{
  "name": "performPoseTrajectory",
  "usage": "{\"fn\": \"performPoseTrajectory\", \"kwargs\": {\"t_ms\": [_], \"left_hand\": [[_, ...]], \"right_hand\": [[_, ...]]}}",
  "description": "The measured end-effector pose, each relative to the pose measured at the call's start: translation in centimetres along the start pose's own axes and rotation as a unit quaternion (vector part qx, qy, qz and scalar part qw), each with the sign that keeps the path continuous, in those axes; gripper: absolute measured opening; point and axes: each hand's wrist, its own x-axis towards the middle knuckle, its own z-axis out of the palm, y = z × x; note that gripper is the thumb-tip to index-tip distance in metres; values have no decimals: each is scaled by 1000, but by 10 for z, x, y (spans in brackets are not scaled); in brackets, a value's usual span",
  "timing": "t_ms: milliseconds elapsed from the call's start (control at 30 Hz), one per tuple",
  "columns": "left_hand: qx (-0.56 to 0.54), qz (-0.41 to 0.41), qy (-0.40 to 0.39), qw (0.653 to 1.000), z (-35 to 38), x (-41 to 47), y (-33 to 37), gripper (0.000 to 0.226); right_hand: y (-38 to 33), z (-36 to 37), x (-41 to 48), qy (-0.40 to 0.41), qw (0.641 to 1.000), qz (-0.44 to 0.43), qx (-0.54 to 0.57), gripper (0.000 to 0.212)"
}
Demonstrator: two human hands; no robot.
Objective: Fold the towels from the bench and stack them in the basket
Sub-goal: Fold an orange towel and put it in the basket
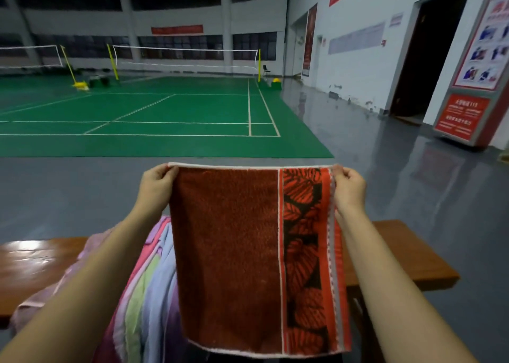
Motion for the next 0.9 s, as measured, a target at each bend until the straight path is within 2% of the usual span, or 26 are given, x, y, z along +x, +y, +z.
{"fn": "performPoseTrajectory", "kwargs": {"t_ms": [67, 167, 267, 367, 467, 667, 800, 900], "left_hand": [[-17, -6, 20, 1000, 12, 8, -3, 23], [-57, 42, 67, 995, 23, 25, 20, 15], [-73, 93, 84, 989, 26, 31, 39, 19], [-41, 107, 84, 990, 30, 8, 22, 14], [29, 65, 53, 996, 38, -40, -44, 15], [86, -82, -27, 993, 58, -141, -166, 9], [65, -141, -36, 987, 61, -154, -191, 5], [60, -128, -51, 989, 62, -150, -184, 4]], "right_hand": [[9, 3, 10, 6, 1000, 24, -1, 28], [-10, 11, 27, 33, 999, 0, 38, 30], [-31, 9, 33, 53, 996, -25, 74, 30], [-16, -5, 22, 53, 998, -34, 31, 30], [46, -29, -5, 46, 999, -7, -14, 28], [202, -96, -93, 6, 983, 158, -93, 14], [225, -111, -111, -8, 974, 176, -142, 12], [220, -109, -111, -35, 956, 132, -258, 10]]}}
